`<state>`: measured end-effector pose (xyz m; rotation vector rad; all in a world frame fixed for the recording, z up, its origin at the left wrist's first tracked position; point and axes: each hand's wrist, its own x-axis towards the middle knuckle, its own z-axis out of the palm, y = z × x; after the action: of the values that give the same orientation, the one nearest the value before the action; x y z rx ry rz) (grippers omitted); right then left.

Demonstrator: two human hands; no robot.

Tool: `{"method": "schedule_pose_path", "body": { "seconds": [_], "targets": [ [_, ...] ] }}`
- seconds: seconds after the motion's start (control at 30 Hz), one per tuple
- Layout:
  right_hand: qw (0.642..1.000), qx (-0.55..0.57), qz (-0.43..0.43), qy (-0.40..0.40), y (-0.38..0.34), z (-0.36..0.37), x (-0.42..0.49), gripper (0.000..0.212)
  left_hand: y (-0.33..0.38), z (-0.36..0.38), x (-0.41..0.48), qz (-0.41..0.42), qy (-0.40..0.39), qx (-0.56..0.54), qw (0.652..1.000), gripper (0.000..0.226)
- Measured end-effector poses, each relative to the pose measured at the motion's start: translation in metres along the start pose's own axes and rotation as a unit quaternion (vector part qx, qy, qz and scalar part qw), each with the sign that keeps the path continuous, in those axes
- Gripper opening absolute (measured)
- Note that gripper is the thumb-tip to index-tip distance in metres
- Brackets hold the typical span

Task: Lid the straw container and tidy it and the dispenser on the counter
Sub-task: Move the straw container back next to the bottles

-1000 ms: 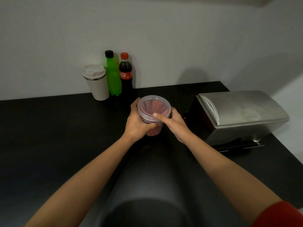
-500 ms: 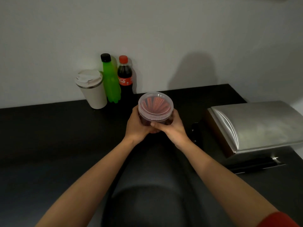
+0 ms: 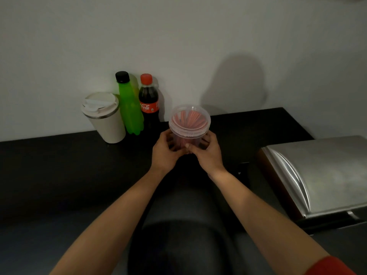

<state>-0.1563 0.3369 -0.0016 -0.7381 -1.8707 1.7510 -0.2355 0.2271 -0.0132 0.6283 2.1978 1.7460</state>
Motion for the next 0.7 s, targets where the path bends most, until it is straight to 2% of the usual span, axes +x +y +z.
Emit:
{"method": "schedule_pose_path", "body": {
  "seconds": [0.7],
  "targets": [
    [0.999,0.023,0.037,0.009,0.004,0.012,0.058,0.066,-0.009,0.009,0.055,0.003,0.024,-0.004,1.000,0.071]
  ]
}}
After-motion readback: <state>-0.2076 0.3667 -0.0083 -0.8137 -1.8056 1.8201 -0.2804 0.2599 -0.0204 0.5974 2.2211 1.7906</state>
